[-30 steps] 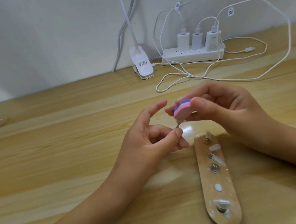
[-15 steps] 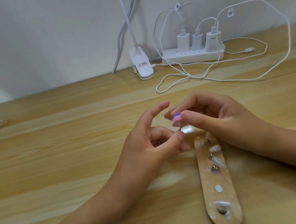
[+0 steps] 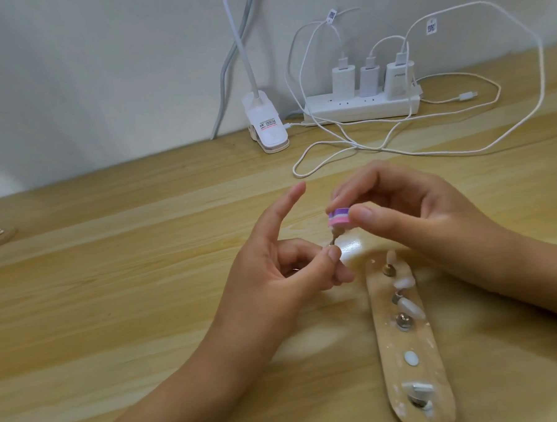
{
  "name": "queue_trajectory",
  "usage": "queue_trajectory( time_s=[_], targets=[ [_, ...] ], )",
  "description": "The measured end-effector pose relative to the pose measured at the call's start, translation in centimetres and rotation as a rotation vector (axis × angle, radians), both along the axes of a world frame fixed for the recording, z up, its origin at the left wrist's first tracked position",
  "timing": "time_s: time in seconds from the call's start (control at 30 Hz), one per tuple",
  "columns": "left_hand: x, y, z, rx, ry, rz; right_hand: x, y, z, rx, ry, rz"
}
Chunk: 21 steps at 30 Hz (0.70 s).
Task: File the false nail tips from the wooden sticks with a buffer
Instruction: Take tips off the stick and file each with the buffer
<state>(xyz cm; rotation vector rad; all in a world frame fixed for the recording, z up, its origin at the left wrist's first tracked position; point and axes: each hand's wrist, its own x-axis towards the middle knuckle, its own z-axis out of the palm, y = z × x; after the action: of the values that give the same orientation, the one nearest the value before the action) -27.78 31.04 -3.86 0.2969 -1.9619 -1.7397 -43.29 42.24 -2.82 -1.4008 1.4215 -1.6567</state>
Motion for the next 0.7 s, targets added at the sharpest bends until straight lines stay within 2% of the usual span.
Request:
queue_trajectory(
  time_s=[0.1,0.23,0.37,0.5,0.63,0.7],
  targets=[
    [-0.11,0.00,0.03,-0.001,-0.001,0.020,-0.21,0.01,0.00,-0.078,-0.056,-0.079],
    [-0.09,0.06,-0.12,0.020,-0.038,0.027,0.00,-0.18,-0.27,-0.042,-0.003,-0.009],
    [-0.07,0.12,-0.20,0.023,-0.034,0.026,-0.09,0.05,-0.09,-0.147,0.001,-0.104],
    [0.00,0.03,-0.27,0.005,-0.043,0.027,-0.30,-0.27,-0.69,0.071,0.039,-0.049],
    [-0.04,0.04,-0.21,-0.030,-0.055,0.033,-0.16,-0.07,-0.14,-0.089,-0.063,-0.058],
    [0.02,0.06,-0.22,-0.036,-0.059,0.032,-0.07,-0.10,-0.15,-0.031,-0.053,0.004]
  ],
)
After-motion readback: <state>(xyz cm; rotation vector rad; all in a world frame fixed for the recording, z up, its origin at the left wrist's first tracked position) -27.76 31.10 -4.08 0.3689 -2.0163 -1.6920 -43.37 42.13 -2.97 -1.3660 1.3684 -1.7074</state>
